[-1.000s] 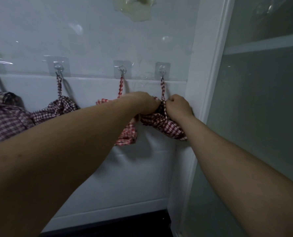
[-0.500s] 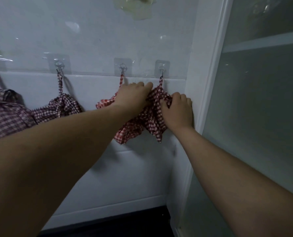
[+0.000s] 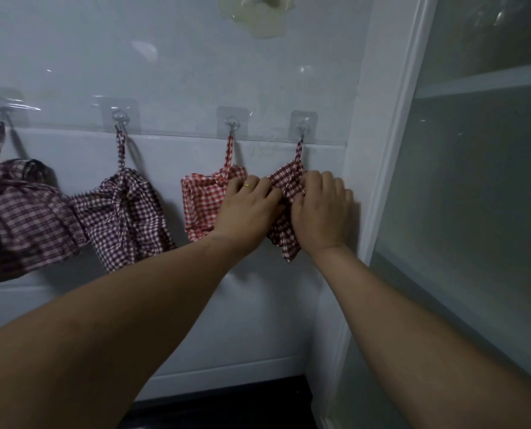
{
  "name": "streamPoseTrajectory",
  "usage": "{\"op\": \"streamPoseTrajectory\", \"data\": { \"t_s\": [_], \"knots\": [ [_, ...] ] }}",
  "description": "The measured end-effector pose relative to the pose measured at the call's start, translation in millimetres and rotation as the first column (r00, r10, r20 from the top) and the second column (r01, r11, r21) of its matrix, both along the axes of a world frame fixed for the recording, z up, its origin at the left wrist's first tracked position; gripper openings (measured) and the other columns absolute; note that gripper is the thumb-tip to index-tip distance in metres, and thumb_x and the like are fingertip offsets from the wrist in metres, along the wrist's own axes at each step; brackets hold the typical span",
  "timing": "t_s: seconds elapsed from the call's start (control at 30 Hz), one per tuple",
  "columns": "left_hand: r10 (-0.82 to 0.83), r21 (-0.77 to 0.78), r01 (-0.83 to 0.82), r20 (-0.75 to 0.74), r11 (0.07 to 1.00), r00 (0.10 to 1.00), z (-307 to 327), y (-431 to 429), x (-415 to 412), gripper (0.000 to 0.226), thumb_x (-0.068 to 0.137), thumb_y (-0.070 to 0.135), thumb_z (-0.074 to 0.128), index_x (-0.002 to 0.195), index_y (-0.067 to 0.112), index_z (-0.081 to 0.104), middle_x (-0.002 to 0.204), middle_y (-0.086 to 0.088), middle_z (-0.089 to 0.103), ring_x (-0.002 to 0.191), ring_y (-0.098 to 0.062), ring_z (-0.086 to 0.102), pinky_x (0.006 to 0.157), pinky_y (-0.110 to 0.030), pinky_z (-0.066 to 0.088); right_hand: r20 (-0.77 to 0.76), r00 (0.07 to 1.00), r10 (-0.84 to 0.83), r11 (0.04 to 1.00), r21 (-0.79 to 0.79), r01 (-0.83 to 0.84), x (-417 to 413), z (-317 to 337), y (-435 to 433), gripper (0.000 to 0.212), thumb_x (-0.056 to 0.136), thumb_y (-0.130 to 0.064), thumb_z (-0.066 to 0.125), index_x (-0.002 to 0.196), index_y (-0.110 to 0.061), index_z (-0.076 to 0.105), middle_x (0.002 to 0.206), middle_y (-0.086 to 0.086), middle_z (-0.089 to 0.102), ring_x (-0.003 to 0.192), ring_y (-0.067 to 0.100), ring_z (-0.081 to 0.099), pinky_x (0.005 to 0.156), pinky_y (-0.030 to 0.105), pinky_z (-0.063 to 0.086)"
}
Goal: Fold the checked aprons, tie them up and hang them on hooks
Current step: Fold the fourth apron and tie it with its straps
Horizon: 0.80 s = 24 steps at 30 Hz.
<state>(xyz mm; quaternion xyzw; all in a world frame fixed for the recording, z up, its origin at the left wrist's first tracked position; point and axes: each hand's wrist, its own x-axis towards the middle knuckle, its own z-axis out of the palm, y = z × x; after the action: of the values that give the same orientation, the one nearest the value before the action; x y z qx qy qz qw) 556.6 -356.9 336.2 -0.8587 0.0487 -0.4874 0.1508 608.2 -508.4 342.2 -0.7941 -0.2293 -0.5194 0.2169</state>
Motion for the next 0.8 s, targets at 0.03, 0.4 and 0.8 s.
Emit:
{"op": "streamPoseTrajectory", "data": {
  "t_s": [0.03, 0.4, 0.8],
  "knots": [
    [-0.001, -0.001, 0.001, 0.001, 1.0, 1.0, 0, 1, 0, 0.018, 0.103, 0.035, 0.054, 0.106, 0.019, 0.06, 0.107, -0.006, 0.061, 0.103, -0.032, 0.055, 0.092, -0.048, 0.039, -0.023, 0.995, 0.099, 0.994, -0.051, -0.1, 1, -3, 1, 0.013, 0.089, -0.018, 0.06, 0.101, -0.014, 0.057, 0.097, 0.009, 0.063, 0.09, 0.033, 0.057, 0.075, 0.044, 0.043],
    [0.038, -0.08, -0.049, -0.128, 0.996, 0.991, -25, -9, -25, 0.055, 0.111, 0.04, 0.034, 0.154, 0.009, 0.045, 0.157, -0.012, 0.046, 0.151, -0.031, 0.033, 0.129, -0.055, 0.007, -0.337, 0.88, 0.335, 0.938, 0.032, -0.345, 6, -43, 7, 0.035, 0.094, -0.036, 0.033, 0.119, -0.022, 0.051, 0.116, 0.012, 0.059, 0.101, 0.034, 0.058, 0.08, 0.047, 0.051],
    [0.241, -0.074, -0.261, -0.208, 0.963, 0.948, -32, 42, -93, 0.083, 0.092, 0.011, 0.034, 0.167, 0.022, 0.001, 0.175, -0.001, 0.009, 0.161, -0.025, 0.006, 0.128, -0.056, -0.002, -0.375, 0.831, 0.41, 0.909, 0.248, -0.336, -22, -39, 40, 0.023, 0.1, -0.037, 0.056, 0.107, -0.016, 0.049, 0.102, 0.01, 0.063, 0.086, 0.034, 0.062, 0.064, 0.041, 0.047]
  ]
}}
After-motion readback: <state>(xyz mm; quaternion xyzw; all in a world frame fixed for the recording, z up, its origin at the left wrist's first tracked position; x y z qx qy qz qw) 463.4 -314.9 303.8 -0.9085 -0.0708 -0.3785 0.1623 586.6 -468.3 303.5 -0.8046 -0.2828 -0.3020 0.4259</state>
